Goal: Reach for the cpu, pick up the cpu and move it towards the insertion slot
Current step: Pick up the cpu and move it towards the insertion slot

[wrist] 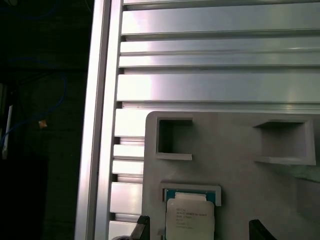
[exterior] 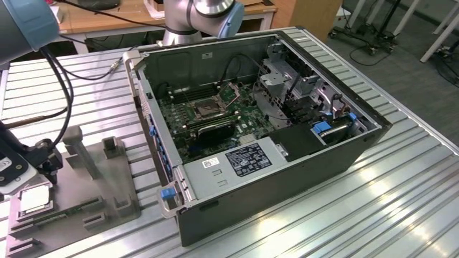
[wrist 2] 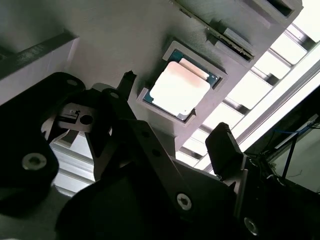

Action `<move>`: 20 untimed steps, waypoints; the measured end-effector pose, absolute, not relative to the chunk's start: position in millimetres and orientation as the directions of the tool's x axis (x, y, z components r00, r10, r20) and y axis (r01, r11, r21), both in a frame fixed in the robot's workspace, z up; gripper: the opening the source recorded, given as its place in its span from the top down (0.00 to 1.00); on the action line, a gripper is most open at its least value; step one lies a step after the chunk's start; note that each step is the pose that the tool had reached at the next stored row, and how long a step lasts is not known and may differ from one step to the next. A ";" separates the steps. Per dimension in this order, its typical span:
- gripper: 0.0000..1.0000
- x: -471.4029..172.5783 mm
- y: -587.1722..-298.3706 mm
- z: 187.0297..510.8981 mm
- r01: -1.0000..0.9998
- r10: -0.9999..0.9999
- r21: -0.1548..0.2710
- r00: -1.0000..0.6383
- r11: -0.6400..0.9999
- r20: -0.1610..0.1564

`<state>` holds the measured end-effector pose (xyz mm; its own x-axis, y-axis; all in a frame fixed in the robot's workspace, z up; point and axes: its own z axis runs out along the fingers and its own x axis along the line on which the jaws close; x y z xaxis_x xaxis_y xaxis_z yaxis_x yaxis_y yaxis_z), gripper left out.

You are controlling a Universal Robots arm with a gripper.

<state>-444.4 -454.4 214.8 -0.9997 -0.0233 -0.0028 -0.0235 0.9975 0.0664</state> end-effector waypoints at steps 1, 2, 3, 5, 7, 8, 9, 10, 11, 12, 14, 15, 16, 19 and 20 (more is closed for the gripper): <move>0.16 -444.4 -454.4 212.9 -0.023 -0.023 0.066 -1.000 0.998 -0.003; 0.16 -444.5 -454.4 211.1 -0.023 -0.023 0.066 -1.000 0.998 -0.003; 0.16 -444.4 -454.4 209.3 -0.024 -0.023 0.066 -1.000 0.998 -0.003; 0.16 -444.5 -454.5 205.7 -0.022 -0.021 0.066 -1.000 0.998 -0.003; 0.16 -446.1 -454.5 202.0 -0.017 -0.017 0.066 -1.000 0.998 -0.003; 0.16 -447.0 -454.5 200.3 -0.015 -0.015 0.066 -1.000 0.998 -0.003; 0.16 -447.9 -454.4 198.4 -0.013 -0.013 0.066 -1.000 0.998 -0.003; 0.16 -448.6 -454.4 196.5 -0.011 -0.011 0.066 -1.000 0.998 -0.003; 0.16 -448.8 -454.5 194.7 -0.009 -0.009 0.066 -1.000 0.998 -0.003; 0.16 -449.1 -454.5 193.0 -0.008 -0.007 0.066 -1.000 0.998 -0.003; 0.16 -449.5 -454.6 189.4 -0.007 -0.007 0.066 -1.000 0.998 -0.002; 0.16 -449.5 -454.6 187.4 -0.007 -0.007 0.066 -1.000 0.998 -0.002; 0.16 -449.5 -454.6 185.6 -0.007 -0.007 0.066 -1.000 0.998 -0.002; 0.16 -449.6 -456.0 182.3 -0.006 -0.006 0.072 -1.000 0.997 -0.002; 0.16 -449.6 -456.5 181.8 -0.006 -0.006 0.074 -1.000 0.997 -0.002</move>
